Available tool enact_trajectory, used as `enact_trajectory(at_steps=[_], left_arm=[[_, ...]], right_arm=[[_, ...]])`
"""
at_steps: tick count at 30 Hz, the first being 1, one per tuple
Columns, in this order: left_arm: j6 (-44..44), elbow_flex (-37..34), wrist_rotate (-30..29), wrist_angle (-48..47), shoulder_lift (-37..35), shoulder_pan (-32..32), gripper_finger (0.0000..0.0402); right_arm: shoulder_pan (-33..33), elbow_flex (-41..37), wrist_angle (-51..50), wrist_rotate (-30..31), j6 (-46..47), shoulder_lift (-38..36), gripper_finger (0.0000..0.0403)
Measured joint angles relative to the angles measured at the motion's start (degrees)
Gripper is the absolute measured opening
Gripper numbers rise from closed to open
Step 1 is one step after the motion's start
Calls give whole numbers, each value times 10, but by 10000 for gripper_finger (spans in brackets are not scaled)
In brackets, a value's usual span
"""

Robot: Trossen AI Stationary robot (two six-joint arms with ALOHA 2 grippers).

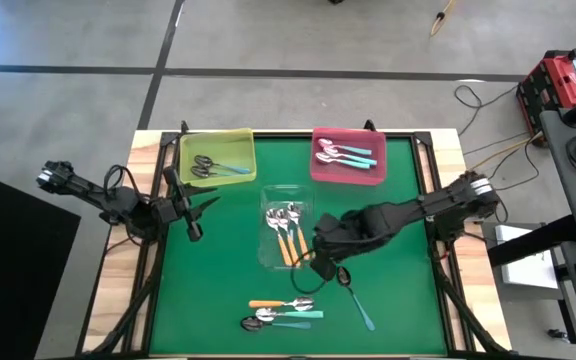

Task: Sort silverware by color (type)
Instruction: Put the right blue spoon into the yellow bin

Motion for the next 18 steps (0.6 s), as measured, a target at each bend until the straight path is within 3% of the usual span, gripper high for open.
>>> enact_trajectory(at_steps=[9, 18], left_arm=[[-18, 0, 0, 0, 0, 0, 78], [-36, 0, 0, 0, 0, 0, 78]], right_arm=[[39, -190, 104, -6, 166, -83, 9], [75, -278, 135, -56, 245, -83, 9]])
